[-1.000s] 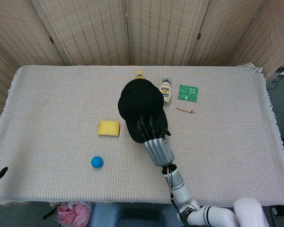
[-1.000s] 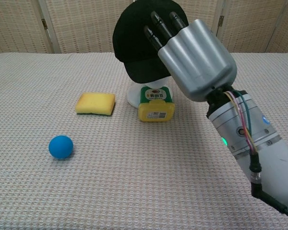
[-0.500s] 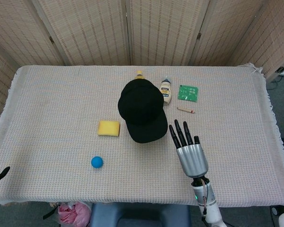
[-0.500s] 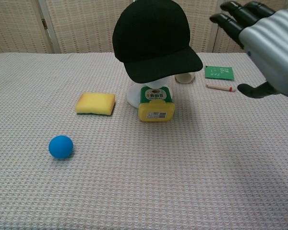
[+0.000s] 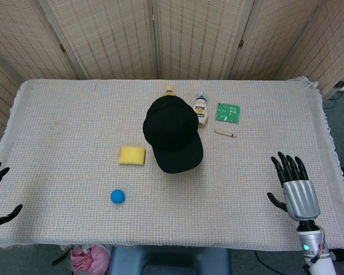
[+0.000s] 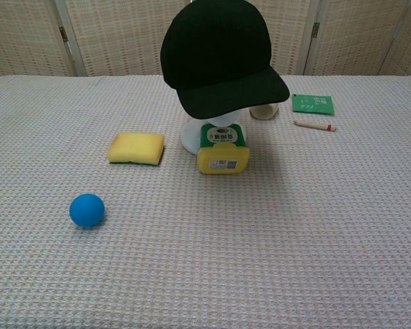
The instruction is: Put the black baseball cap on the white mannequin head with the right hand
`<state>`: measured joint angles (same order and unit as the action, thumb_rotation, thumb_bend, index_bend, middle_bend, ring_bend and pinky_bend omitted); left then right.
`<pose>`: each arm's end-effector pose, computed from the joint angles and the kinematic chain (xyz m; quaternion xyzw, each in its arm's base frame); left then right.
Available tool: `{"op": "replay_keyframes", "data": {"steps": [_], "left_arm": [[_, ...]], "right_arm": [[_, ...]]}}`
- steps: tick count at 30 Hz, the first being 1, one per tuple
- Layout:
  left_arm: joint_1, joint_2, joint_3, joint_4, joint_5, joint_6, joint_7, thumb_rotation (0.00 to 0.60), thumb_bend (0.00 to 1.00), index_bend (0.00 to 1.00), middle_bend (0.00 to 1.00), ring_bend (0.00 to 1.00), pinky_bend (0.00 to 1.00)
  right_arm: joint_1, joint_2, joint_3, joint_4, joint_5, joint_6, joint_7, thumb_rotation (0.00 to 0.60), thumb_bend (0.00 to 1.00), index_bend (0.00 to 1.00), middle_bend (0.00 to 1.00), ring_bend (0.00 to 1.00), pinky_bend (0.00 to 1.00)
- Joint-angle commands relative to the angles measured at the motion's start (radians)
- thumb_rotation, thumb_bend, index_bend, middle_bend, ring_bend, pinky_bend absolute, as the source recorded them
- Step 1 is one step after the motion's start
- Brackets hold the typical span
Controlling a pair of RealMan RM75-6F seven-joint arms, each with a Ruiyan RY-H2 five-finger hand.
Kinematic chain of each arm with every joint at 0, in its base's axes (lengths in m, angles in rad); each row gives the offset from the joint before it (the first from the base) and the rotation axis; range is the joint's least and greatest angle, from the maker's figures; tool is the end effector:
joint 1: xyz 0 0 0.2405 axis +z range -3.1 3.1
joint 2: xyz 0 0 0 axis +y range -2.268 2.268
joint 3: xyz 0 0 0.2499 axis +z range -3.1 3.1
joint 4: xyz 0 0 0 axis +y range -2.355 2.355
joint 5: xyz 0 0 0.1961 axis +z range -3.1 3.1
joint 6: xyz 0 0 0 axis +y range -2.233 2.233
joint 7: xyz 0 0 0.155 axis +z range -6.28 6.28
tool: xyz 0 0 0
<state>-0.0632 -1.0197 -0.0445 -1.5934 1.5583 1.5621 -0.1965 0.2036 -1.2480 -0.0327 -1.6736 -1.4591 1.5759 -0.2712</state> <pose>-0.2995 0.1829 0.2079 -0.5791 -0.3826 -0.4387 0.5709 -0.2621 -0.2048 0.1283 0.6224 -0.3368 0.3880 0.5905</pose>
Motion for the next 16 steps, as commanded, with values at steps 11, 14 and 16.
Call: {"op": "replay_keyframes", "data": {"steps": [11, 14, 16], "left_arm": [[-0.006, -0.069, 0.015, -0.015, 0.009, -0.018, 0.176, 0.600, 0.25, 0.10, 0.00, 0.00, 0.20], [-0.006, -0.070, 0.015, -0.017, 0.006, -0.019, 0.181, 0.600, 0.25, 0.10, 0.00, 0.00, 0.20], [-0.006, -0.069, 0.014, -0.018, 0.007, -0.017, 0.176, 0.600, 0.25, 0.10, 0.00, 0.00, 0.20]], "right_arm": [[-0.141, 0.089, -0.046, 0.187, -0.054, 0.037, 0.217, 0.600, 0.12, 0.00, 0.00, 0.00, 0.00], [-0.146, 0.089, -0.040, 0.185, -0.058, 0.030, 0.210, 0.600, 0.12, 0.00, 0.00, 0.00, 0.00], [-0.149, 0.088, -0.038, 0.183, -0.063, 0.028, 0.201, 0.600, 0.12, 0.00, 0.00, 0.00, 0.00]]}}
